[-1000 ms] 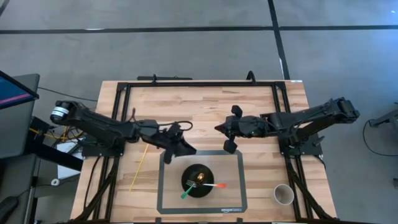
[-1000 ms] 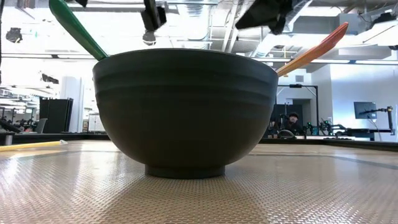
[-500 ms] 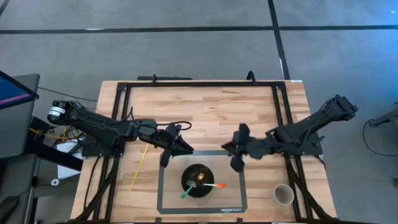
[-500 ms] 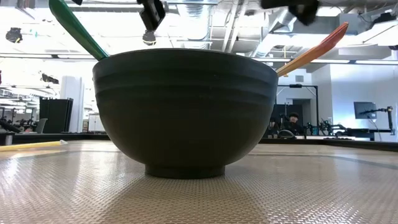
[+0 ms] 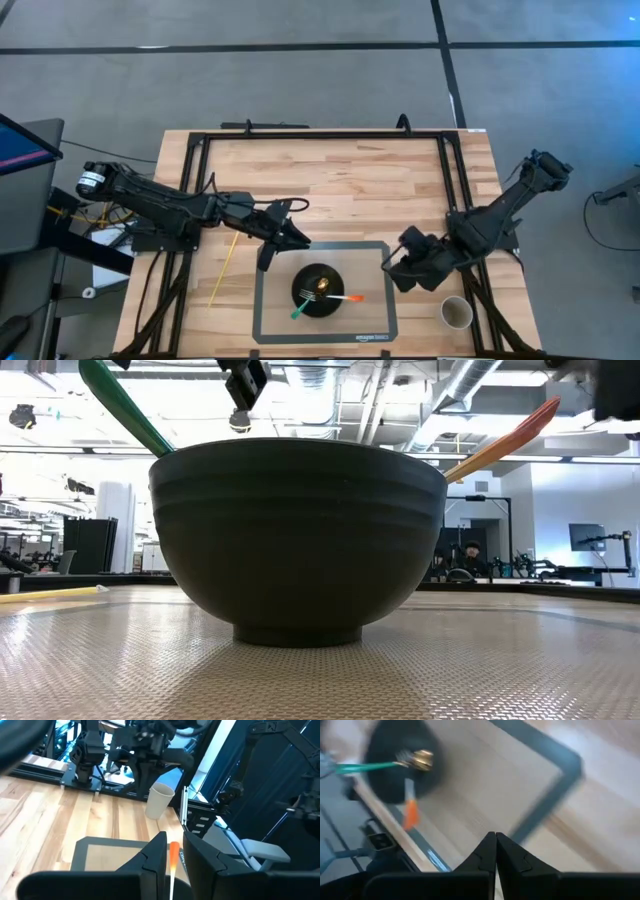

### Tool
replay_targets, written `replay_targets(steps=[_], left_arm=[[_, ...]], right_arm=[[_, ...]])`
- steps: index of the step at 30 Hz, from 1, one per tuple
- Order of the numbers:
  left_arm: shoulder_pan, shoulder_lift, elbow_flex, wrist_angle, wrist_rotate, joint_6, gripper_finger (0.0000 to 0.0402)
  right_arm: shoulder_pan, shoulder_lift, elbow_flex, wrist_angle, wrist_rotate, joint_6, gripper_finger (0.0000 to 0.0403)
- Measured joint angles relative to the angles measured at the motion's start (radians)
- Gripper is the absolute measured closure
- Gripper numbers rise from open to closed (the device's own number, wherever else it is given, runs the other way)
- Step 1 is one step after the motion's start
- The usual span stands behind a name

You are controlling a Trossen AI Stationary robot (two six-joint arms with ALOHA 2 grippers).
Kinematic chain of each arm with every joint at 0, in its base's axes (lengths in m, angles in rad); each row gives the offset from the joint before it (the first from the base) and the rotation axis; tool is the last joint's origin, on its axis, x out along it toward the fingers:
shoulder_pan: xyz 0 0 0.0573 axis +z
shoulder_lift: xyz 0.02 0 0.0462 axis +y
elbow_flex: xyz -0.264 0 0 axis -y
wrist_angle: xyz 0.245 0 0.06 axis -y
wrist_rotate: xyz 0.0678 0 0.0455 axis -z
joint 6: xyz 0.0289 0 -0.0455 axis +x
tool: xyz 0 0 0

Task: Pick & Place Utensil
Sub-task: Put the white cup on the transparent mat

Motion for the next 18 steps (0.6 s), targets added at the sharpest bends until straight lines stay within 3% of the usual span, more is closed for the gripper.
replay_targets(steps=[11, 18], left_arm=[[0.000, 0.000, 0.000, -0.009, 0.000, 0.002, 0.0337], [0.000, 0.000, 0.000, -0.010, -0.024, 0.075, 0.0337]], right_arm=[[0.076, 0.037, 0.026, -0.136, -0.221, 0.327, 0.0403], [0.129, 0.230, 0.286, -0.349, -0.352, 0.362, 0.0403]])
